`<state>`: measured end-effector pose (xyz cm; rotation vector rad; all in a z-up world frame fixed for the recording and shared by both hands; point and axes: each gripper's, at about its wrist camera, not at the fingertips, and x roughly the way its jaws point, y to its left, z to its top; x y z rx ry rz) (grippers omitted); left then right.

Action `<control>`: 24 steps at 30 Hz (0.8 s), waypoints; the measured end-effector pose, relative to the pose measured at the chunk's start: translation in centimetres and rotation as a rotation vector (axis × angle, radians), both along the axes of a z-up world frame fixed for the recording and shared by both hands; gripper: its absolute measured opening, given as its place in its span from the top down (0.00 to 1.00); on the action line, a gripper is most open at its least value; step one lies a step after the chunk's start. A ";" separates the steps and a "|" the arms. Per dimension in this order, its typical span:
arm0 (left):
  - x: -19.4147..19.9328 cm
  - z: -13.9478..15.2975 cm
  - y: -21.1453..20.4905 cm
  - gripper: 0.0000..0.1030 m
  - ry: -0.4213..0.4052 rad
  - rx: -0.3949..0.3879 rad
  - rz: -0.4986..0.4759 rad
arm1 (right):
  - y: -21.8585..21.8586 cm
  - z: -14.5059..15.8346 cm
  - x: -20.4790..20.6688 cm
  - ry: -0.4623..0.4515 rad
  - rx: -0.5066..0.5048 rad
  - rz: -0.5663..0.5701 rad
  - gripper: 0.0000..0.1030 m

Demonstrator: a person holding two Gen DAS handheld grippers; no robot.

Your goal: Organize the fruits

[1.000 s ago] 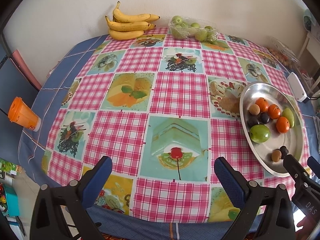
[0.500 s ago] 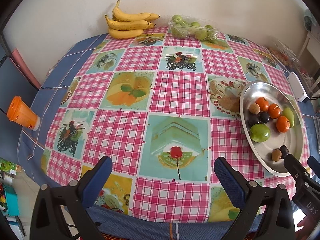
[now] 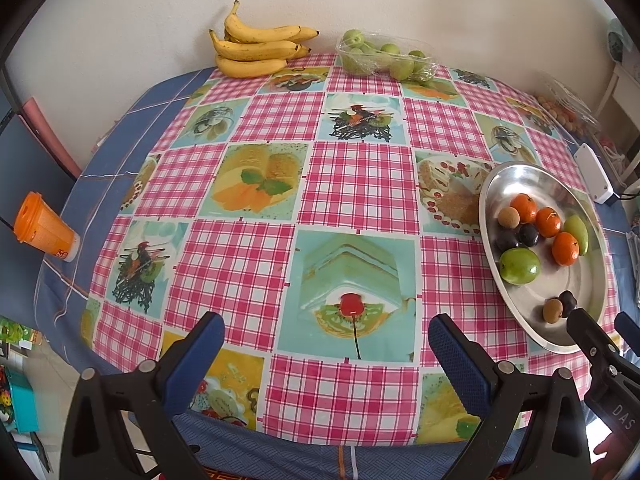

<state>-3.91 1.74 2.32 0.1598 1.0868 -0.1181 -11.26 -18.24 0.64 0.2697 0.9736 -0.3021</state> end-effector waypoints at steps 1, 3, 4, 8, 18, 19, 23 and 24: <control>0.0 0.0 0.0 0.00 0.000 0.000 0.000 | 0.0 0.0 0.0 0.000 0.000 0.000 0.03; 0.0 0.0 0.0 0.00 0.000 0.000 0.001 | 0.0 0.0 0.0 0.001 0.000 0.000 0.03; 0.0 0.0 0.0 0.00 0.000 0.000 0.002 | 0.0 0.0 0.0 0.001 0.000 0.000 0.03; 0.0 0.0 0.0 0.00 0.002 0.000 0.004 | 0.0 0.0 0.0 0.001 0.000 0.000 0.03; 0.1 -0.1 0.1 0.00 0.004 -0.001 0.006 | 0.0 -0.1 0.0 0.003 0.001 0.001 0.03; 0.1 -0.2 0.2 0.00 0.004 -0.002 0.006 | 0.1 -0.1 0.0 0.003 0.001 0.002 0.03; 0.1 -0.2 0.2 0.00 0.004 -0.002 0.006 | 0.0 0.0 0.0 0.004 0.001 0.002 0.03; 0.1 -0.2 0.2 0.00 0.004 -0.001 0.007 | 0.0 0.0 0.0 0.004 0.001 0.002 0.03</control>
